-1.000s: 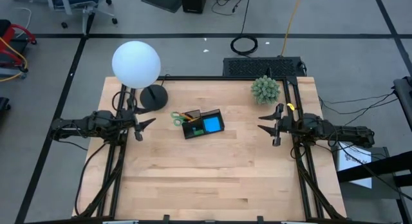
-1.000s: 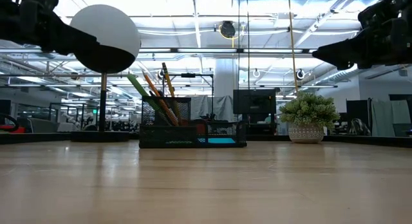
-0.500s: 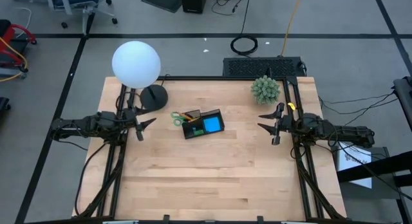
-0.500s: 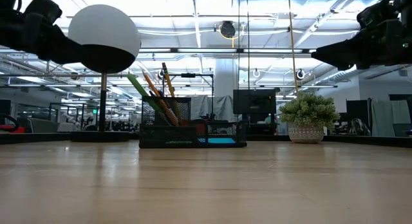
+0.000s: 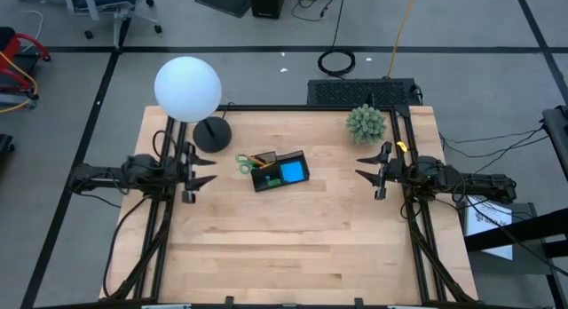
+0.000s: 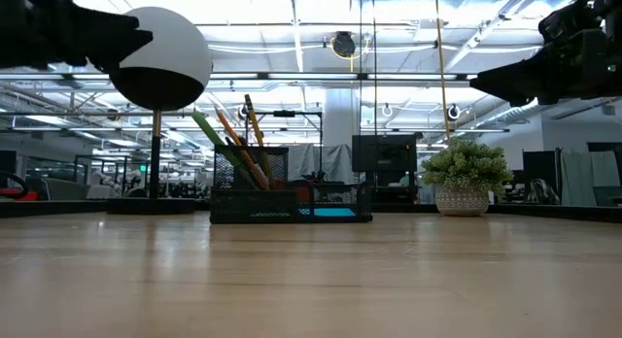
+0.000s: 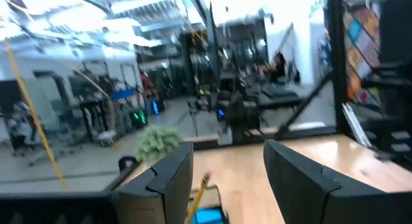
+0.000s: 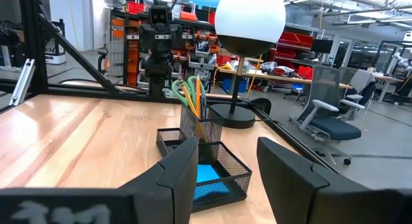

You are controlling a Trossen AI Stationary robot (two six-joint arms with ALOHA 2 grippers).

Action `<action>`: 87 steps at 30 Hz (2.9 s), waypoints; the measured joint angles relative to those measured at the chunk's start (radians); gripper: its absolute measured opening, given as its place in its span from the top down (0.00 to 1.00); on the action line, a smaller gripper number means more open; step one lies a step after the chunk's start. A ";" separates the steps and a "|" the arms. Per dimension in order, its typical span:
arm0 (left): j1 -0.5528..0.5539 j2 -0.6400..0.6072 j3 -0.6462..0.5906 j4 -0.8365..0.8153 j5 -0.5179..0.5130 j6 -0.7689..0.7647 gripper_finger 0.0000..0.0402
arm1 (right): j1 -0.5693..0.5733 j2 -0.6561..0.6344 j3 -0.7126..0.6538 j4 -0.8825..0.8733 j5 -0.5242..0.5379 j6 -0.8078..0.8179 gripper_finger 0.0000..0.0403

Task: Pick and place office supplies into organizer
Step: Return to Home Position

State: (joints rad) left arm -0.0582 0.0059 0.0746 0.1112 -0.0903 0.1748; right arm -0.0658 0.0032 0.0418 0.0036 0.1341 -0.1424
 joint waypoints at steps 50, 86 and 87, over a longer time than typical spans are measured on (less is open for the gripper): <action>0.001 0.101 -0.065 -0.056 -0.012 -0.082 0.51 | 0.000 0.075 0.000 0.153 0.001 -0.001 0.62; 0.001 0.101 -0.065 -0.049 -0.012 -0.083 0.51 | 0.000 0.075 0.000 0.164 -0.004 -0.001 0.62; 0.001 0.101 -0.065 -0.049 -0.012 -0.083 0.51 | 0.000 0.075 0.000 0.164 -0.004 -0.001 0.62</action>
State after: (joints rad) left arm -0.0574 0.1070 0.0097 0.0624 -0.1028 0.0921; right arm -0.0658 0.0784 0.0414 0.1673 0.1303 -0.1430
